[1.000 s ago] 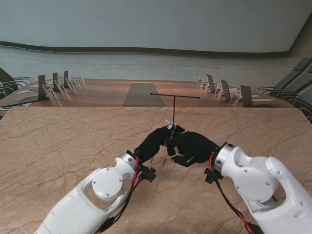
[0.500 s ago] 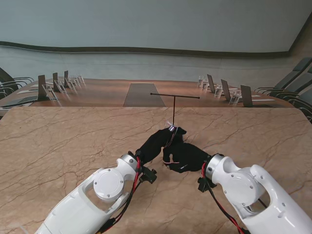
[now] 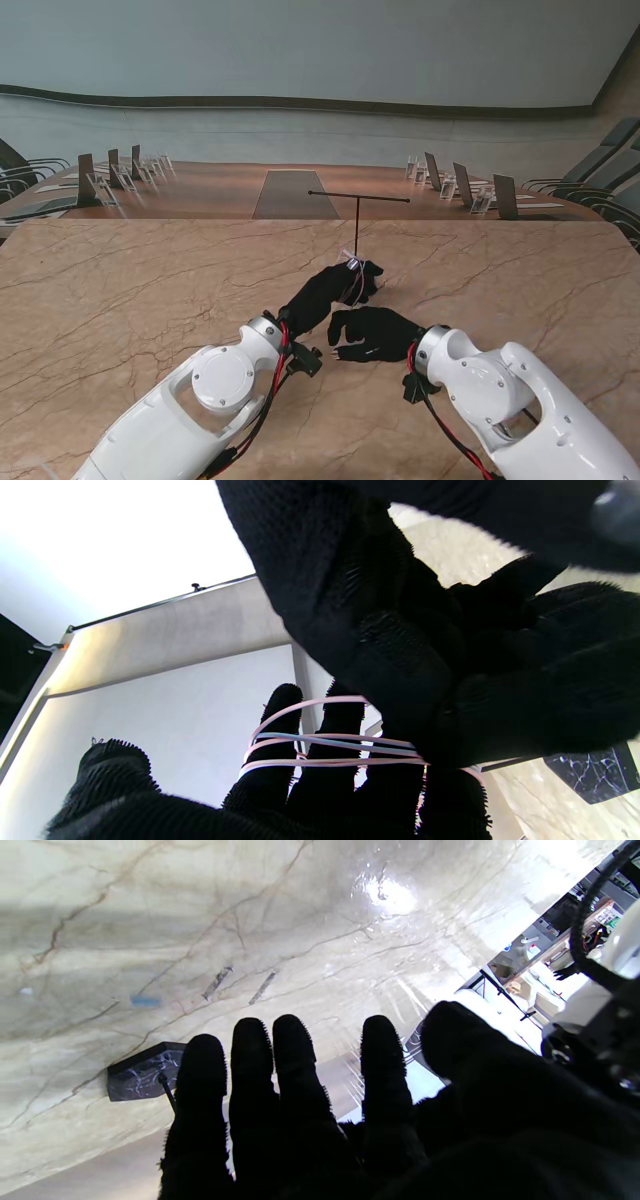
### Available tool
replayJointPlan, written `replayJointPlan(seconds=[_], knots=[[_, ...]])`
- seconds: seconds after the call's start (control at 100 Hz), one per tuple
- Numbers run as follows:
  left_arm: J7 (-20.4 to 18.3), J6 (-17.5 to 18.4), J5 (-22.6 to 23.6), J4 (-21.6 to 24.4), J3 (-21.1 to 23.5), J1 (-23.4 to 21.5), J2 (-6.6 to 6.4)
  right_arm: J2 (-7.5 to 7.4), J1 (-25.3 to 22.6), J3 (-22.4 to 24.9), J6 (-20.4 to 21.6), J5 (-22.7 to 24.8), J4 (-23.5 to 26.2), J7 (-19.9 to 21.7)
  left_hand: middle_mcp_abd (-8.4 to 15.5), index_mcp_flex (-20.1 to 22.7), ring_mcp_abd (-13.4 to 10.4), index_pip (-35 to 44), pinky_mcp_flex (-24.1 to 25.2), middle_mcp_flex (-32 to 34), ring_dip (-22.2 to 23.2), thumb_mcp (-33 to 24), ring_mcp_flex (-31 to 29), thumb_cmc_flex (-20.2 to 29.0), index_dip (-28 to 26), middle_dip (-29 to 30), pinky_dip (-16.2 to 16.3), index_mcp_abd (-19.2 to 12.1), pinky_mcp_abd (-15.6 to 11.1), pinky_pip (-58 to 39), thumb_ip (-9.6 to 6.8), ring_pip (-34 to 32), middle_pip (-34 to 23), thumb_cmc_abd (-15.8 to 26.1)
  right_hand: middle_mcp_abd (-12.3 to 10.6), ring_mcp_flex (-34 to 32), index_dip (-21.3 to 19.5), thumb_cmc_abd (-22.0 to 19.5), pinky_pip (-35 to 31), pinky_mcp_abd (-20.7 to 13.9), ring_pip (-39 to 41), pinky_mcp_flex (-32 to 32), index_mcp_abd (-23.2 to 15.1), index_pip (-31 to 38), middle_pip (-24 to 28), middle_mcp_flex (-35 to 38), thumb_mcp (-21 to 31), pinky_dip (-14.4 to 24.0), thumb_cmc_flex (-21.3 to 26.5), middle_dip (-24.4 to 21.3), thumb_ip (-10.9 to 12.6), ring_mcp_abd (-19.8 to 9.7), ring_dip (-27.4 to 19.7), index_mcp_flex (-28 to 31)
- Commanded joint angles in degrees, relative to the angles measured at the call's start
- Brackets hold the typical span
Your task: Take the wired earphone off the rack, coil the cable and place them on the table
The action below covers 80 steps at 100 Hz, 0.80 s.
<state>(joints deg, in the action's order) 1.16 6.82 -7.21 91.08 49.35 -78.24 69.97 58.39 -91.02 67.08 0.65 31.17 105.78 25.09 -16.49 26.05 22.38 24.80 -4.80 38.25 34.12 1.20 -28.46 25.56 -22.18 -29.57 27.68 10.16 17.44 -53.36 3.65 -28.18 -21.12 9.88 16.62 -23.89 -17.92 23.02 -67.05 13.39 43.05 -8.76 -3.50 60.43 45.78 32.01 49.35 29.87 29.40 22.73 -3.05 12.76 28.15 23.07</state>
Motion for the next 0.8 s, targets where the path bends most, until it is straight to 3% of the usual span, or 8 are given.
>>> replayJointPlan(seconds=[0.0,0.09,0.11,0.14,0.51,0.79], knots=[[-0.01,0.27,0.02,0.3,0.08,-0.34,0.23,0.02,0.02,-0.49,-0.45,0.22,-0.59,0.39,2.37,-0.18,-2.08,-0.68,0.48,-0.18,-0.89,0.99,0.67,-0.14,-0.47,0.73,-0.62,-4.02,-0.12,0.82,-0.6,1.03,1.64,0.4,-1.1,2.31,-0.36,-4.11,1.22,-2.04,-1.48,1.1,-0.19,-2.86,-1.17,-2.65,-3.06,-0.89,-2.8,-0.69,2.73,-2.17,-0.67,-2.37],[0.08,0.41,-0.06,0.23,0.13,-0.3,0.27,0.04,0.35,-0.96,-0.6,0.48,-1.21,0.24,2.64,-0.07,-2.09,-0.62,0.54,-0.02,-1.12,1.01,0.63,-0.14,-0.48,1.13,-0.68,-4.08,-0.12,0.93,-0.59,1.27,1.91,0.39,-2.18,3.32,-2.9,-6.33,2.1,-2.59,-2.42,1.63,-0.77,-6.17,-2.37,-5.0,-5.34,-0.6,-3.82,-1.17,4.17,-2.77,-0.8,-4.28],[0.11,0.44,-0.06,0.22,0.14,-0.3,0.27,0.03,0.46,-1.06,-0.68,0.46,-1.35,0.28,2.85,-0.11,-2.19,-0.63,0.54,-0.05,-1.16,1.01,0.66,-0.16,-0.47,1.25,-0.69,-4.21,-0.12,0.95,-0.59,1.32,2.02,0.4,-2.4,3.52,-5.94,-6.75,2.45,-2.75,-2.66,1.82,-1.01,-7.79,-2.63,-5.56,-6.54,-0.42,-3.79,-1.32,5.39,-2.94,-0.75,-4.88],[0.17,0.48,-0.07,0.19,0.15,-0.31,0.29,0.04,0.6,-1.25,-0.84,0.4,-1.55,0.29,3.11,-0.08,-2.22,-0.61,0.58,0.0,-1.23,1.01,0.71,-0.14,-0.47,1.45,-0.73,-4.27,-0.12,1.02,-0.6,1.41,2.21,0.39,-2.63,3.8,-6.86,-6.83,2.72,-2.93,-2.84,2.03,-1.13,-8.38,-2.84,-6.07,-6.95,-0.42,-3.85,-1.41,5.67,-3.1,-0.78,-5.45],[0.96,1.34,-0.09,-0.18,0.55,0.03,0.51,-0.36,1.53,-3.29,-2.72,-0.35,-2.34,2.26,3.96,0.18,-2.64,-0.57,1.22,-0.31,-1.92,0.97,1.66,-0.05,-0.49,3.15,-1.16,-4.63,-0.17,1.98,-0.6,2.46,3.37,0.29,-3.71,5.08,-7.23,-7.98,4.98,-4.39,-5.04,2.93,-1.25,-8.85,-4.25,-7.77,-9.97,-1.04,-4.46,-1.99,4.01,-4.38,-1.72,-6.13],[1.43,2.44,0.02,-0.37,1.37,0.71,0.57,-0.5,-0.68,-2.22,-3.8,0.13,-1.38,2.72,4.22,0.06,-2.95,-0.43,1.32,-0.64,-2.05,1.0,1.87,-0.09,-0.65,3.46,-1.23,-4.96,-0.31,2.39,-0.59,2.82,3.45,0.34,-3.84,5.57,-7.38,-8.79,6.05,-5.1,-5.29,3.37,-1.28,-8.82,-4.16,-8.33,-12.5,-1.28,-5.33,-1.96,2.99,-4.53,-1.8,-6.56]])
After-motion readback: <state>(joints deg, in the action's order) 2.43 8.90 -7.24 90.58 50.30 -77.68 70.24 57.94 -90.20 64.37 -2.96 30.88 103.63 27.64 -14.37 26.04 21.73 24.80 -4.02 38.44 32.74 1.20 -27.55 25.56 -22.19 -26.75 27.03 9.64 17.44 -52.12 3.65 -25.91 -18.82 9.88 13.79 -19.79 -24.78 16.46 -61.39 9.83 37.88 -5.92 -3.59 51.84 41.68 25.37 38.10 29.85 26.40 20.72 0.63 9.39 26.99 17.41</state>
